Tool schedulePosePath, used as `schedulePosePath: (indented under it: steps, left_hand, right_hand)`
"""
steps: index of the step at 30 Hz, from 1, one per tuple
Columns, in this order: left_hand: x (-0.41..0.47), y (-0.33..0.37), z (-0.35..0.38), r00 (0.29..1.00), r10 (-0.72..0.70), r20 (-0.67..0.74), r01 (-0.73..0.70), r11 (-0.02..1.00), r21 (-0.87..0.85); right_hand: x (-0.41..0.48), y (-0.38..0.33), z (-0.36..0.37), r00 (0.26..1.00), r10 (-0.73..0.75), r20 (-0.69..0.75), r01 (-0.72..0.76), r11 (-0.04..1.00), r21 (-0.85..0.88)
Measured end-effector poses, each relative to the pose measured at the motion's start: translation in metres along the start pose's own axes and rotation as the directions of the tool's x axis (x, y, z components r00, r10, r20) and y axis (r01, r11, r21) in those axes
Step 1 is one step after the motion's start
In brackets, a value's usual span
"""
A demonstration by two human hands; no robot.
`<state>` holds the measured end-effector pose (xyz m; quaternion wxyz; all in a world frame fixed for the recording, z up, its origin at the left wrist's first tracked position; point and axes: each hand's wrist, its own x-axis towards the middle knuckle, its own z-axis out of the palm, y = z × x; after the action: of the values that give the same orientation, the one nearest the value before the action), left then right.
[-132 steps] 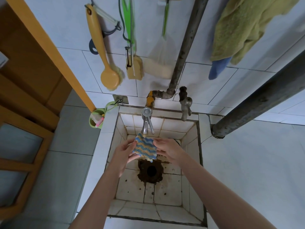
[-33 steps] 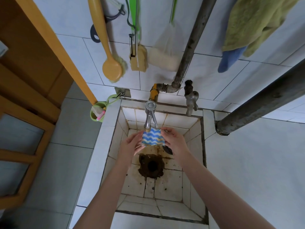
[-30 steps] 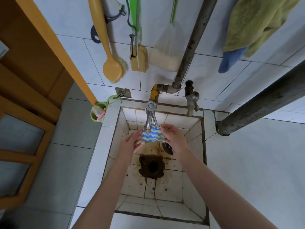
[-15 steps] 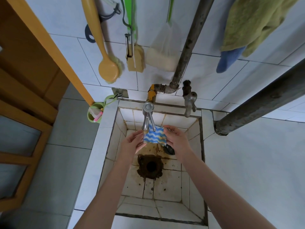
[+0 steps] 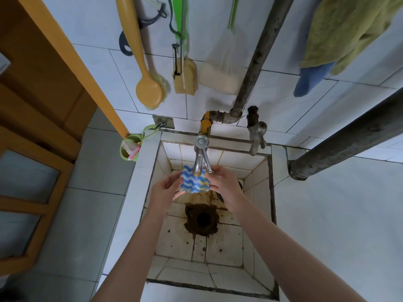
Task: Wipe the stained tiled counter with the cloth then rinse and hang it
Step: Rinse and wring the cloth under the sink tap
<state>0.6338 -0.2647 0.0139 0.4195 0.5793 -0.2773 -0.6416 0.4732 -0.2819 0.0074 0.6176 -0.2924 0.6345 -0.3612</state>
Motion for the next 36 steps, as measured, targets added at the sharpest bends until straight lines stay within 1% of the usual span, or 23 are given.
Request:
schedulePosePath:
  steps: [6, 9, 14, 19, 21, 24, 26, 28, 30, 31, 36]
  left_hand:
    - [0.002, 0.002, -0.013, 1.000, 0.005, -0.006, -0.005, 1.000, -0.016]
    - [0.002, 0.003, -0.015, 1.000, 0.004, -0.003, -0.004, 1.000, -0.010]
    - [0.002, 0.004, -0.016, 1.000, -0.001, -0.020, 0.001, 1.000, -0.025]
    - [0.003, 0.004, -0.014, 0.999, -0.003, -0.039, 0.002, 0.999, -0.039]
    - [0.004, 0.004, -0.012, 0.999, -0.001, -0.041, -0.001, 0.999, -0.050]
    - [0.004, 0.005, -0.008, 1.000, 0.004, -0.026, -0.005, 0.998, -0.058]
    - [0.004, 0.006, -0.006, 1.000, 0.004, -0.018, -0.005, 0.997, -0.074]
    - [0.005, 0.006, -0.007, 1.000, -0.004, -0.021, 0.002, 0.996, -0.093]
    - [0.006, 0.006, -0.008, 1.000, -0.009, -0.020, 0.006, 0.994, -0.106]
    - [0.006, 0.006, -0.008, 1.000, -0.007, -0.017, 0.005, 0.995, -0.102]
    - [0.007, 0.001, 0.000, 1.000, 0.002, -0.012, -0.003, 0.996, -0.086]
  right_hand:
    - [0.001, 0.004, 0.008, 0.998, -0.048, 0.035, 0.049, 0.999, -0.010]
    - [0.001, 0.004, 0.008, 0.997, -0.056, 0.046, 0.058, 0.997, -0.044]
    - [0.002, 0.002, 0.011, 1.000, 0.010, 0.028, -0.009, 0.999, -0.039]
    - [0.010, 0.004, 0.007, 0.996, -0.086, 0.019, 0.087, 0.991, -0.106]
    - [0.013, 0.004, 0.006, 0.993, -0.118, 0.025, 0.120, 0.989, -0.083]
    - [0.013, 0.004, 0.005, 0.995, -0.100, 0.032, 0.099, 0.995, 0.017]
    - [0.013, 0.006, 0.005, 0.995, -0.066, 0.071, 0.063, 0.997, 0.035]
    - [0.010, 0.006, 0.005, 0.991, -0.061, 0.122, 0.063, 0.998, -0.007]
    - [0.008, 0.005, 0.004, 0.980, -0.121, 0.155, 0.141, 0.982, -0.124]
    - [0.006, 0.003, 0.003, 0.975, -0.149, 0.167, 0.172, 0.976, -0.137]
    - [0.005, -0.007, -0.007, 0.991, -0.101, 0.090, 0.101, 0.995, -0.002]
